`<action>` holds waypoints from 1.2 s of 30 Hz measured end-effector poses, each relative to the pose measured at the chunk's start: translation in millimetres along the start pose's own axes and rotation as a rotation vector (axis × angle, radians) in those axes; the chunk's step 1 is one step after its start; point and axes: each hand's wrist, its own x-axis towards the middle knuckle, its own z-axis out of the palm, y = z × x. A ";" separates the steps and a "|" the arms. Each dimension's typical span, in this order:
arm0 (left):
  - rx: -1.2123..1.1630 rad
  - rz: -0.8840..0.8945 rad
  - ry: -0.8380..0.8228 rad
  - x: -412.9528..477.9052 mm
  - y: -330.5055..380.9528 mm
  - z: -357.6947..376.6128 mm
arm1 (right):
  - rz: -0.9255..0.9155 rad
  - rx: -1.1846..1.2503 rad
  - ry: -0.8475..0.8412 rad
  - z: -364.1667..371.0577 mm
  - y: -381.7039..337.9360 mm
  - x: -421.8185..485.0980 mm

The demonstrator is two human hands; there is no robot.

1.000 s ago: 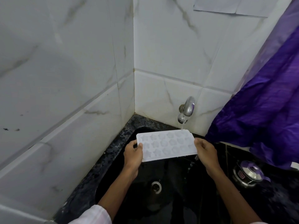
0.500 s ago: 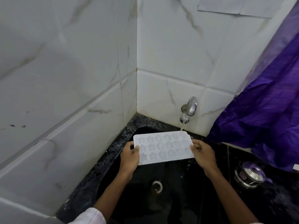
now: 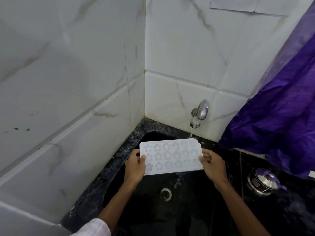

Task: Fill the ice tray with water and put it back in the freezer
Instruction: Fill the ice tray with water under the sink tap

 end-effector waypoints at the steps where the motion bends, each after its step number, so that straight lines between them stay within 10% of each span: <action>1: 0.005 0.010 0.003 0.1 -0.3 -0.3 | -0.005 -0.001 0.007 0.0 -0.2 -0.7; 36: 0.015 0.524 0.197 -16.4 4.1 -2.7 | -0.409 -0.017 0.259 -20.4 -5.4 -29.3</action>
